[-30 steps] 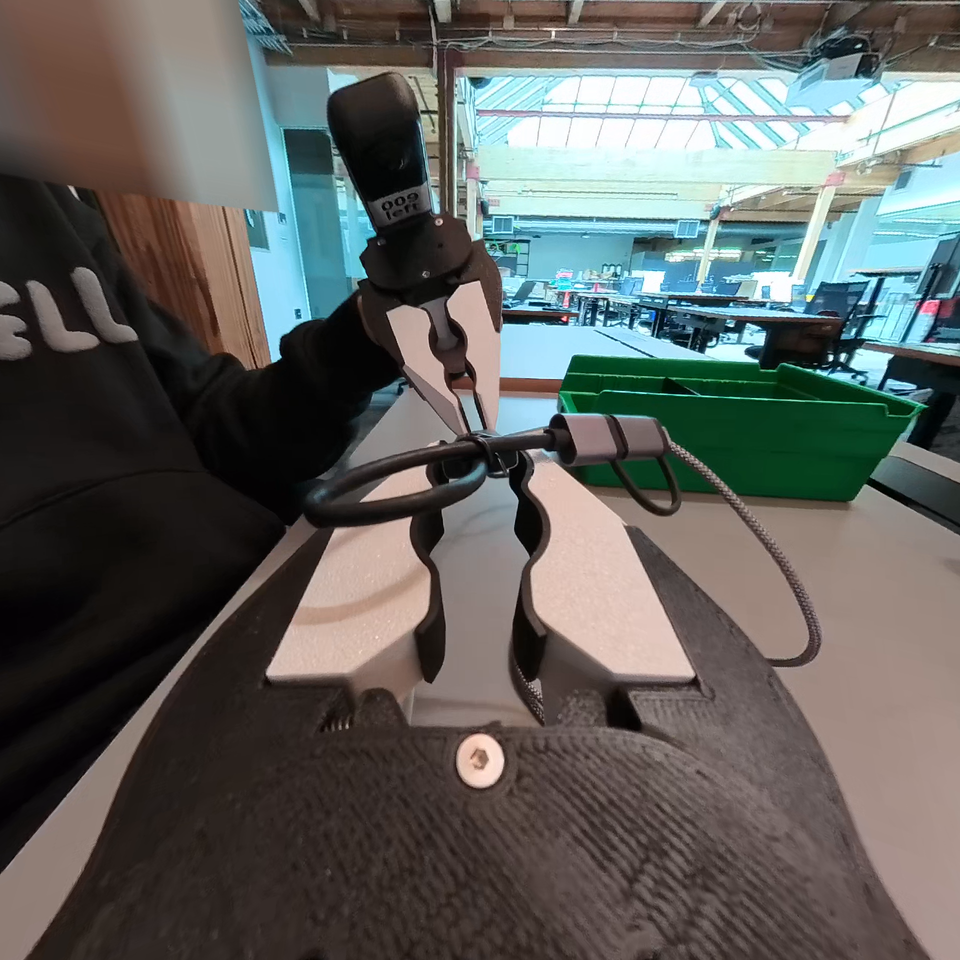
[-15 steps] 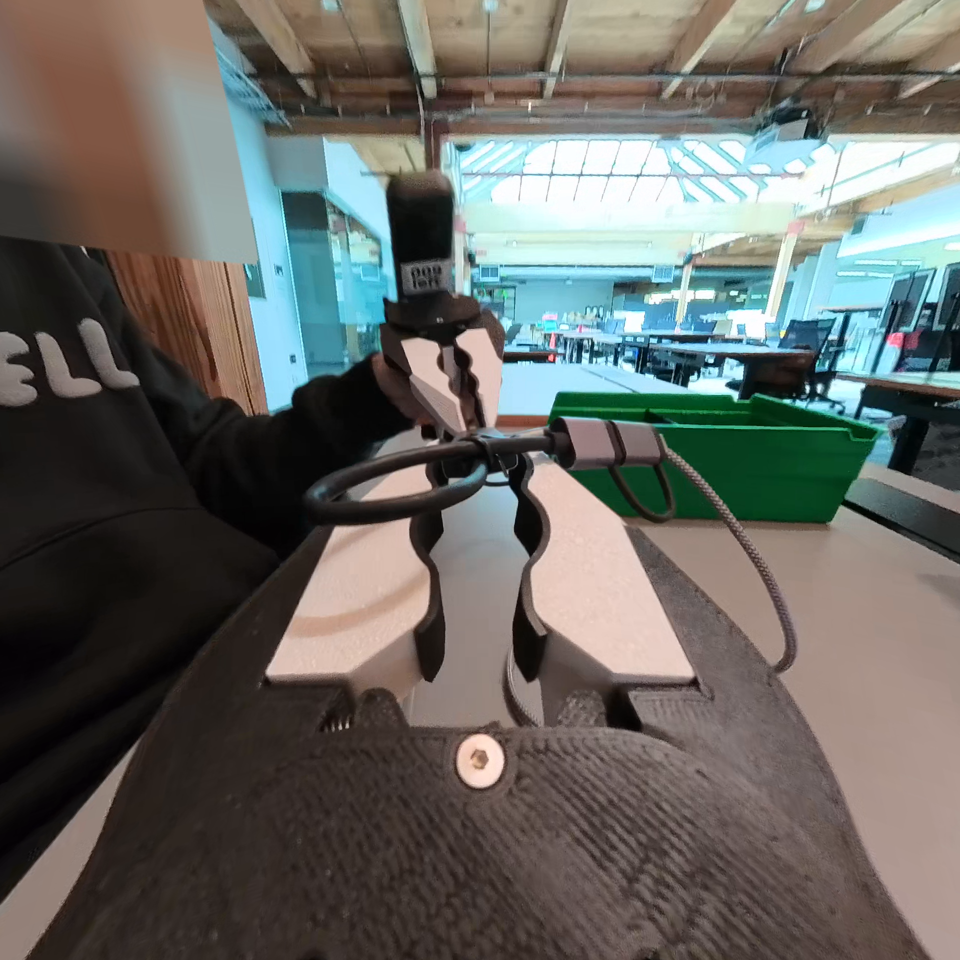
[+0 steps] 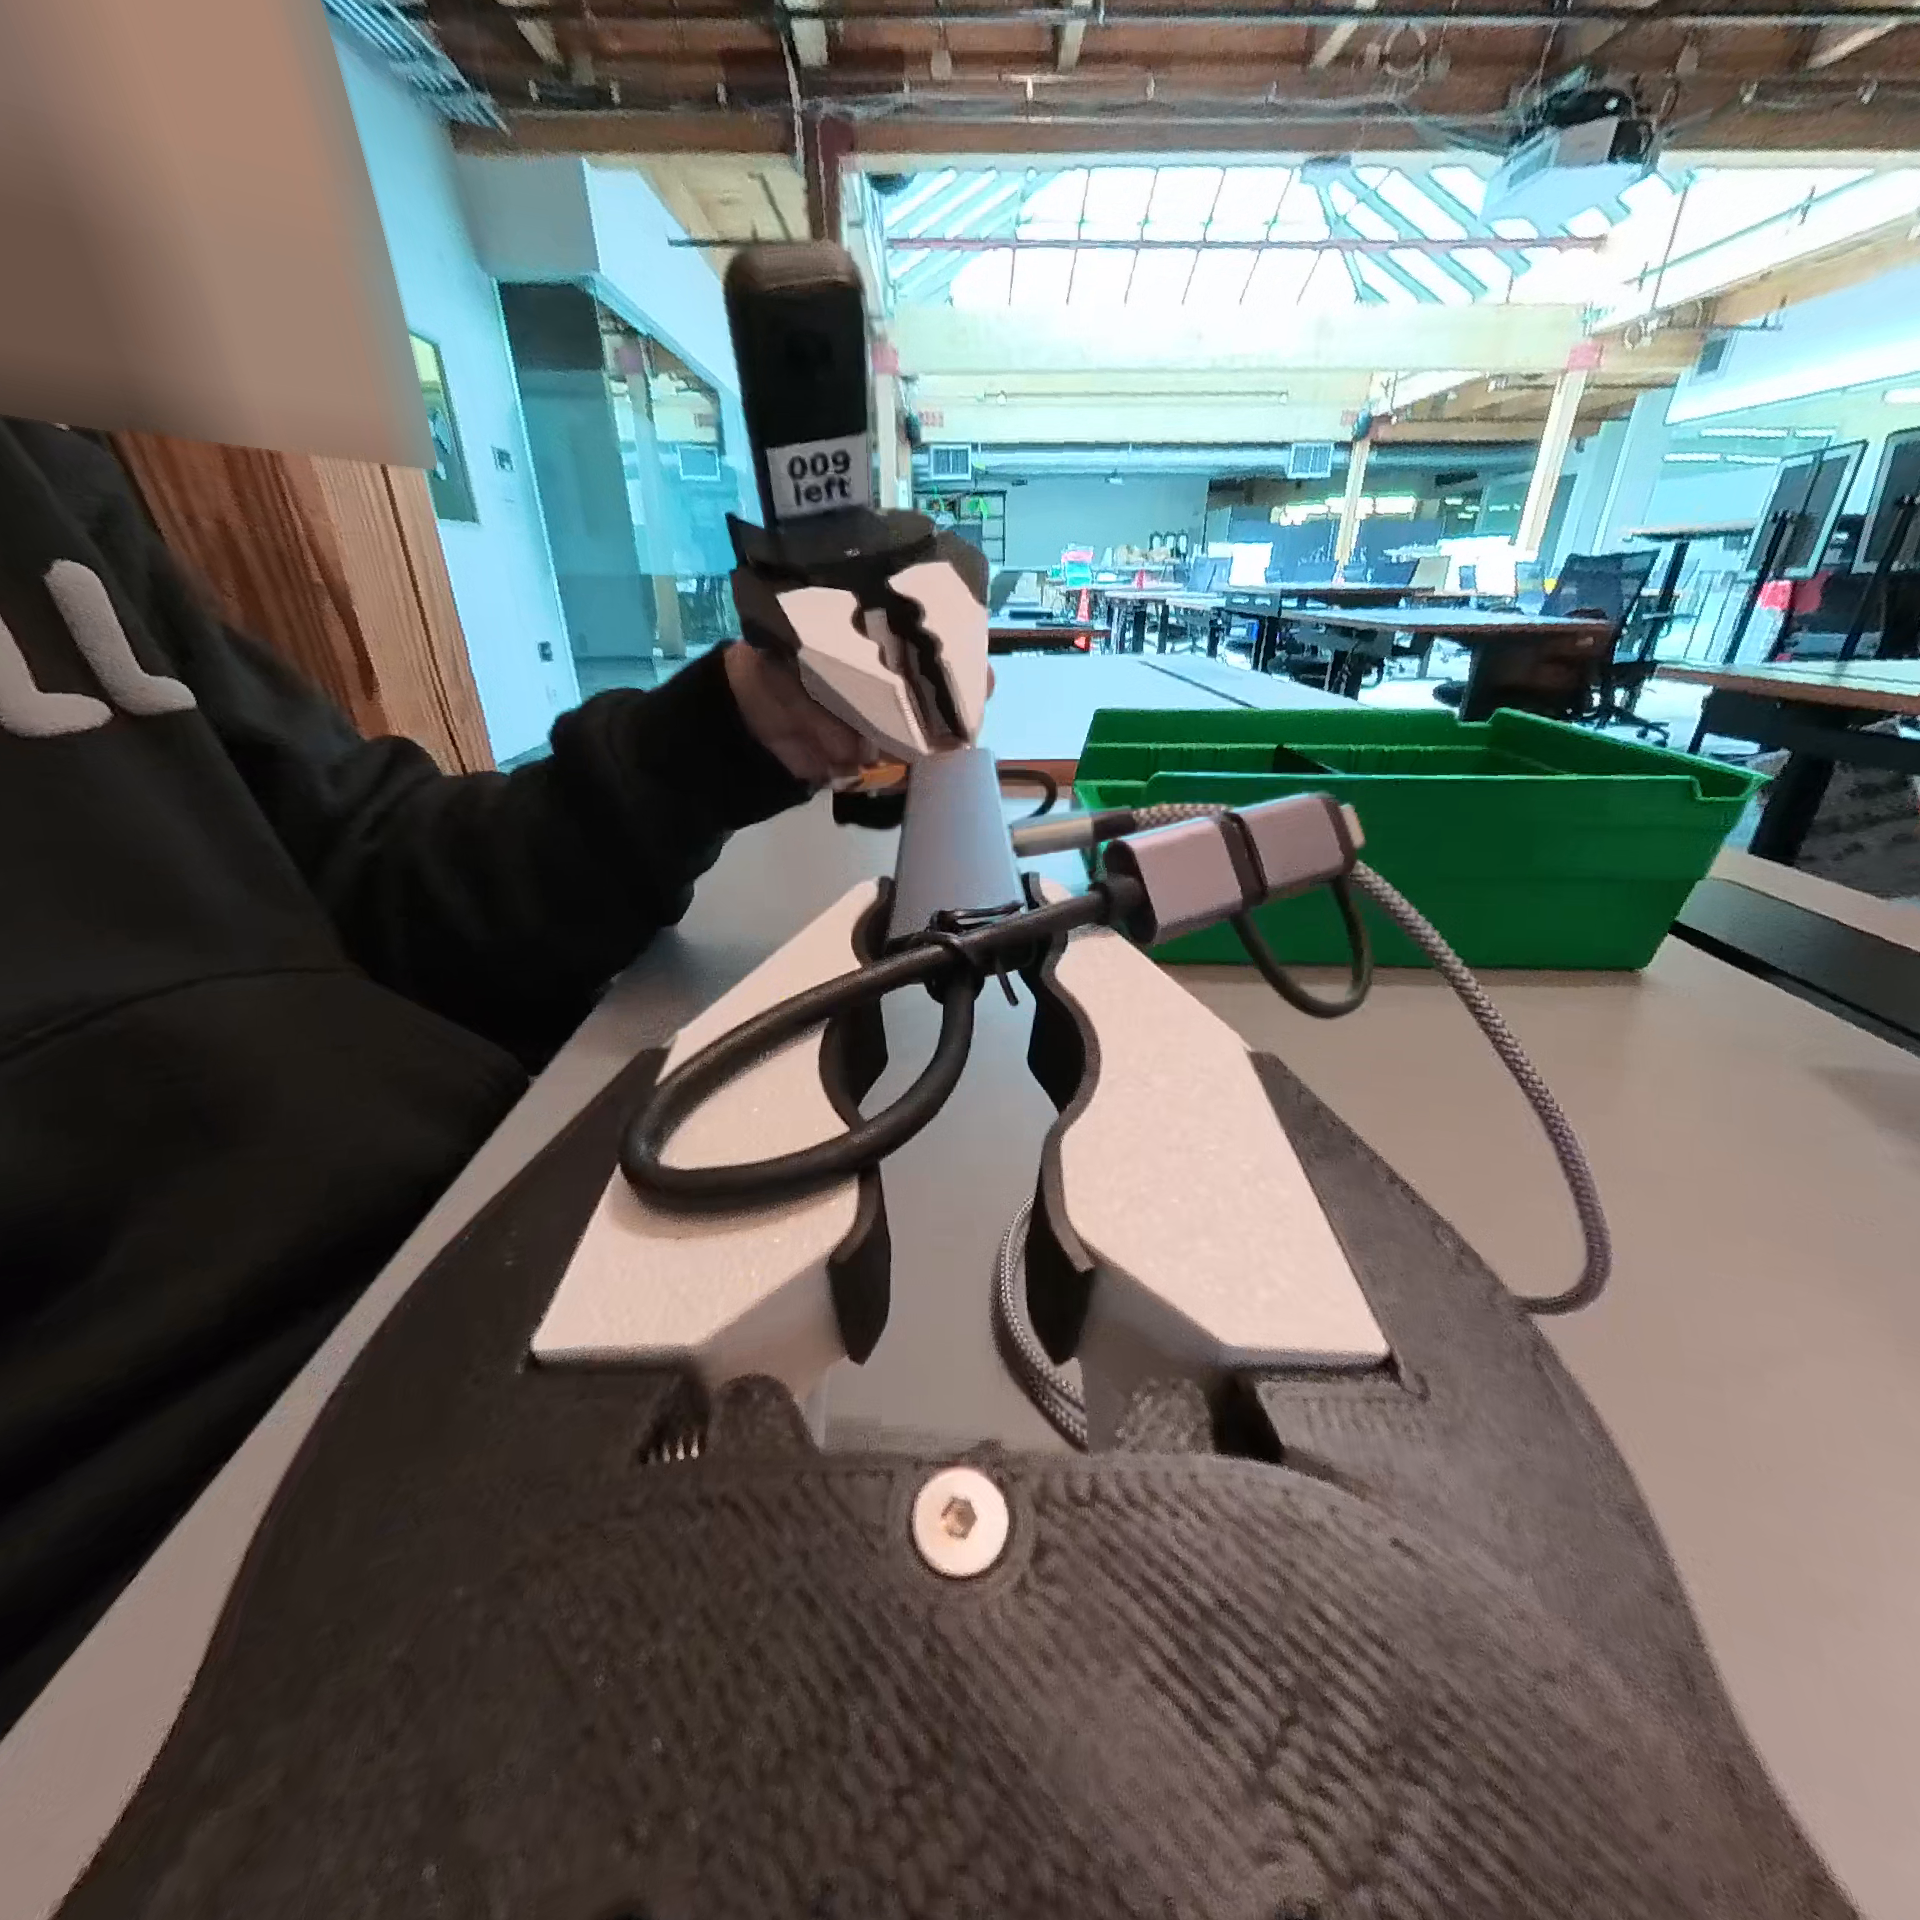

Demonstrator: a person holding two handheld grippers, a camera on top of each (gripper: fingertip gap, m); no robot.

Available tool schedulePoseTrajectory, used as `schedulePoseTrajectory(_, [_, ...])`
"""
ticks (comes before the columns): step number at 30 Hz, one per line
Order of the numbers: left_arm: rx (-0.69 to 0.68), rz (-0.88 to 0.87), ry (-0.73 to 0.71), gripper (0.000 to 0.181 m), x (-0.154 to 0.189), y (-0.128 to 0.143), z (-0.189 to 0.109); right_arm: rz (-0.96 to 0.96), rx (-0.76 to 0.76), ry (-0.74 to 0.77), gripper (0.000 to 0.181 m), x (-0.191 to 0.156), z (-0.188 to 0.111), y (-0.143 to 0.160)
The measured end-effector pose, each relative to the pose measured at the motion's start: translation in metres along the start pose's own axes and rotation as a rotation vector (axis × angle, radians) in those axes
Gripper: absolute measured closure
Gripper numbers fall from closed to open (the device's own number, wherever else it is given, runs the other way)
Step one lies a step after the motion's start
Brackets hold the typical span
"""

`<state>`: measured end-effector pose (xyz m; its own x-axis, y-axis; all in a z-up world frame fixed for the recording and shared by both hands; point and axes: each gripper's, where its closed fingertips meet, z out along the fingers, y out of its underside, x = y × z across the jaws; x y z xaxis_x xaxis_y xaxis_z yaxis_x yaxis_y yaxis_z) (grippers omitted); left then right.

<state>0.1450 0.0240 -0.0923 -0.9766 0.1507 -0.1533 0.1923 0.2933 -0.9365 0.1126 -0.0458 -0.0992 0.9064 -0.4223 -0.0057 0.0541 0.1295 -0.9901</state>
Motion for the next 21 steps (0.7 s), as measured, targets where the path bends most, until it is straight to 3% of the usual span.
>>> schedulePoseTrajectory(9, [-0.037,0.008,0.049,0.177,0.006,0.012,0.003,0.004,0.007,-0.023,0.160,-0.003,-0.001,0.000])
schedulePoseTrajectory(14, [0.203,-0.075,0.115,0.176,0.008,-0.017,0.001,0.003,0.152,-0.035,0.159,-0.004,-0.007,-0.022])
schedulePoseTrajectory(21, [0.242,-0.043,0.105,0.177,0.008,-0.021,0.002,0.016,0.215,-0.012,0.159,-0.002,-0.009,-0.029])
